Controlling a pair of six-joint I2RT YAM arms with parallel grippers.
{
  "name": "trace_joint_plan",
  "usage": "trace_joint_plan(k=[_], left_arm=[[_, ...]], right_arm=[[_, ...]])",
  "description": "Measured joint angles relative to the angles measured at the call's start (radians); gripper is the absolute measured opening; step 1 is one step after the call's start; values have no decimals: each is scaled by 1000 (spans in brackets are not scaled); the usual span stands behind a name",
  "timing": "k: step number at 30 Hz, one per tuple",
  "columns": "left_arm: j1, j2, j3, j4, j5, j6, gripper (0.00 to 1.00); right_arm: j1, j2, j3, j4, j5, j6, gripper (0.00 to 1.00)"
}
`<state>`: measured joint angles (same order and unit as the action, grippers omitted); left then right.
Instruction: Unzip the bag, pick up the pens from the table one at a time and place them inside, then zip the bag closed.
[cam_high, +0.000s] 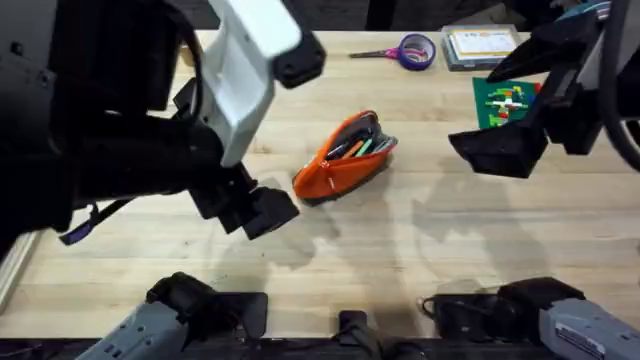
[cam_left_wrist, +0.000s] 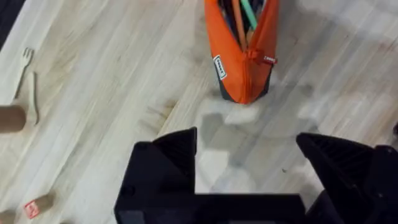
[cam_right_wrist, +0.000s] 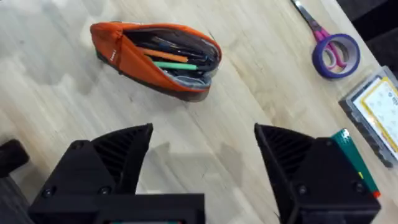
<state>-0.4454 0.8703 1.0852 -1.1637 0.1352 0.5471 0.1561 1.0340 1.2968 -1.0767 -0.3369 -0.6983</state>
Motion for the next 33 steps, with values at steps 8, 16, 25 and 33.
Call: trace_joint_plan(k=[8, 16, 25, 33], left_arm=[[253, 0, -88, 1, 244, 281, 994], [486, 0, -181, 20, 429, 540, 993], [641, 57, -253, 66, 590, 693, 993], [648, 134, -254, 69, 687, 766, 993]], right_arm=[[10, 0, 0, 2, -1, 15, 997], [40, 0, 0, 37, -4, 175, 998], [190, 0, 0, 41, -14, 403, 998], [261, 0, 0, 18, -23, 604, 998]])
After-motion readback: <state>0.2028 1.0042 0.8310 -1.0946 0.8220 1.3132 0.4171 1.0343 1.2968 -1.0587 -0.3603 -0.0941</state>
